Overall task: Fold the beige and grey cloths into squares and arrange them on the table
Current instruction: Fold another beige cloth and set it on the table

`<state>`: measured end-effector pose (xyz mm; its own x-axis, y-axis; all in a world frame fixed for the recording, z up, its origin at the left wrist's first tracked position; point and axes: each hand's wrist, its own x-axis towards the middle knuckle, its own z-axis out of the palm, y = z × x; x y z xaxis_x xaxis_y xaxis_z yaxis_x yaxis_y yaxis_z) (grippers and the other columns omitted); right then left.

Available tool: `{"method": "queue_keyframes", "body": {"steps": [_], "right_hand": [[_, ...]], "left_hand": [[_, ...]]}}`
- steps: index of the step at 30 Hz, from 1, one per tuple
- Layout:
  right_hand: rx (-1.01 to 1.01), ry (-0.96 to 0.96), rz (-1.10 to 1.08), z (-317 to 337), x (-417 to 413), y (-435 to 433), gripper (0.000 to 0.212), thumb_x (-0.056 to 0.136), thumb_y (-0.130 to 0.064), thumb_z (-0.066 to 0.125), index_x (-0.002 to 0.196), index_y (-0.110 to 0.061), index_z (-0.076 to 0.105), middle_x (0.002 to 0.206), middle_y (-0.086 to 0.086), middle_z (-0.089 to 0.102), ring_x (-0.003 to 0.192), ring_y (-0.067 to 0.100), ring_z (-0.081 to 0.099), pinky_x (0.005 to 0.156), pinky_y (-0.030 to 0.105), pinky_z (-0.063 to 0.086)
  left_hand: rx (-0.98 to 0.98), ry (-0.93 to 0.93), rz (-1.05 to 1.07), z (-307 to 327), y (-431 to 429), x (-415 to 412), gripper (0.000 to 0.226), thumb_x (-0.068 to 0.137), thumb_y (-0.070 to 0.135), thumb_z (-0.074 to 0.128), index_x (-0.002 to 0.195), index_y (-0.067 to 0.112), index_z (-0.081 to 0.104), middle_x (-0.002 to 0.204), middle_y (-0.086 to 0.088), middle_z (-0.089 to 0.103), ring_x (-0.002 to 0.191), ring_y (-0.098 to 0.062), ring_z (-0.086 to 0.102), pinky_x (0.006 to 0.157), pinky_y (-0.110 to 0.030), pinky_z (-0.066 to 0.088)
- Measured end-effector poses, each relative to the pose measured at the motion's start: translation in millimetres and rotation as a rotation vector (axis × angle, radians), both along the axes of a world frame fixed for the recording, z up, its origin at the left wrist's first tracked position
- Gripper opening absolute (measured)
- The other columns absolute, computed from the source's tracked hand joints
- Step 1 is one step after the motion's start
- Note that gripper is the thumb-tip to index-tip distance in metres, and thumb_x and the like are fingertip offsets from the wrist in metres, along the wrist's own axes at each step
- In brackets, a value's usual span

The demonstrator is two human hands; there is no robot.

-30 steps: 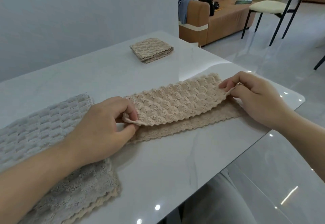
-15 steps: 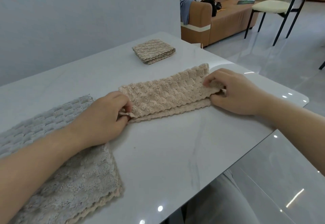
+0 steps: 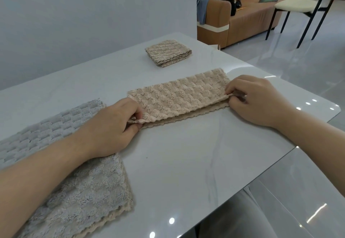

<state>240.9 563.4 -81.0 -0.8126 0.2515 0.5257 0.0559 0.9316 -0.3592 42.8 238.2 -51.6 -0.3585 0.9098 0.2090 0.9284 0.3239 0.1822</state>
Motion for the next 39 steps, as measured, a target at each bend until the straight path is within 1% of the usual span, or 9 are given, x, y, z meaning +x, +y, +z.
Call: {"method": "queue_keyframes", "body": {"steps": [3, 6, 9, 14, 16, 21, 25, 34, 39], "right_hand": [[-0.014, -0.003, 0.007, 0.1, 1.4, -1.5, 0.012, 0.081, -0.005, 0.063, 0.088, -0.014, 0.067, 0.097, 0.001, 0.068, 0.079, 0.018, 0.058, 0.076, 0.026, 0.046], [0.007, -0.002, 0.033, -0.2, 2.6, -3.4, 0.011, 0.079, -0.004, 0.063, 0.084, -0.014, 0.065, 0.096, 0.002, 0.068, 0.082, 0.023, 0.062, 0.077, 0.036, 0.052], [0.019, 0.011, 0.042, -0.8, 2.7, -3.0, 0.012, 0.076, -0.004, 0.065, 0.082, -0.014, 0.068, 0.094, 0.003, 0.068, 0.08, 0.025, 0.064, 0.075, 0.041, 0.054], [0.01, 0.029, 0.041, -2.4, 2.7, -3.1, 0.009, 0.078, -0.015, 0.061, 0.082, -0.015, 0.069, 0.093, 0.001, 0.068, 0.078, 0.023, 0.064, 0.074, 0.042, 0.055], [-0.004, 0.032, 0.037, -0.6, 2.9, -4.4, 0.015, 0.078, -0.022, 0.056, 0.083, -0.015, 0.069, 0.092, 0.001, 0.067, 0.077, 0.022, 0.063, 0.074, 0.041, 0.055], [0.025, 0.068, 0.016, -0.2, 2.5, -6.3, 0.009, 0.089, -0.018, 0.064, 0.084, -0.012, 0.07, 0.091, 0.002, 0.068, 0.078, 0.023, 0.063, 0.076, 0.043, 0.054], [0.005, 0.082, 0.003, -0.1, 1.4, -5.6, 0.024, 0.095, -0.032, 0.059, 0.089, -0.013, 0.072, 0.092, 0.001, 0.067, 0.08, 0.019, 0.063, 0.078, 0.039, 0.053], [0.027, 0.071, -0.004, -0.8, 0.8, -5.1, 0.032, 0.099, -0.037, 0.053, 0.094, -0.013, 0.073, 0.094, 0.001, 0.067, 0.084, 0.018, 0.06, 0.079, 0.03, 0.049], [0.04, 0.068, -0.008, -1.3, 0.4, -4.5, 0.015, 0.096, -0.023, 0.063, 0.092, -0.012, 0.073, 0.095, 0.001, 0.068, 0.085, 0.02, 0.062, 0.081, 0.029, 0.049]], "left_hand": [[-0.016, 0.014, -0.015, -0.3, -0.1, -0.9, 0.021, 0.088, 0.022, 0.063, 0.097, 0.035, 0.049, 0.1, 0.025, 0.046, 0.087, -0.006, 0.051, 0.076, -0.027, 0.043], [-0.023, 0.022, -0.02, -0.7, -0.3, -0.9, 0.012, 0.086, 0.035, 0.053, 0.097, 0.036, 0.049, 0.1, 0.024, 0.046, 0.087, -0.007, 0.052, 0.077, -0.028, 0.045], [-0.019, 0.051, -0.018, -2.6, -0.1, -0.8, 0.015, 0.088, 0.044, 0.046, 0.098, 0.034, 0.052, 0.102, 0.023, 0.046, 0.086, -0.005, 0.051, 0.077, -0.027, 0.046], [-0.006, 0.065, -0.027, -3.7, 0.1, 0.6, 0.021, 0.091, 0.05, 0.045, 0.097, 0.032, 0.053, 0.103, 0.02, 0.048, 0.089, -0.006, 0.053, 0.079, -0.029, 0.049], [-0.013, 0.062, -0.037, -3.1, 0.0, 1.2, 0.023, 0.093, 0.056, 0.046, 0.097, 0.034, 0.053, 0.105, 0.019, 0.049, 0.09, -0.008, 0.056, 0.08, -0.03, 0.05], [-0.013, 0.077, -0.041, -2.5, -0.9, 2.7, 0.026, 0.092, 0.06, 0.047, 0.097, 0.035, 0.053, 0.107, 0.018, 0.049, 0.086, -0.01, 0.059, 0.076, -0.035, 0.054], [-0.003, 0.081, -0.021, -2.0, 0.4, 5.0, 0.034, 0.093, 0.064, 0.042, 0.098, 0.033, 0.056, 0.11, 0.015, 0.052, 0.089, -0.014, 0.062, 0.076, -0.037, 0.055], [0.026, 0.072, -0.012, -3.7, 1.8, 2.2, 0.023, 0.097, 0.051, 0.042, 0.1, 0.032, 0.054, 0.112, 0.017, 0.051, 0.088, -0.013, 0.061, 0.078, -0.033, 0.053], [0.004, 0.05, 0.017, -4.3, 2.0, 2.9, 0.013, 0.096, 0.041, 0.053, 0.095, 0.029, 0.057, 0.117, 0.016, 0.053, 0.091, -0.014, 0.062, 0.082, -0.037, 0.053]]}}
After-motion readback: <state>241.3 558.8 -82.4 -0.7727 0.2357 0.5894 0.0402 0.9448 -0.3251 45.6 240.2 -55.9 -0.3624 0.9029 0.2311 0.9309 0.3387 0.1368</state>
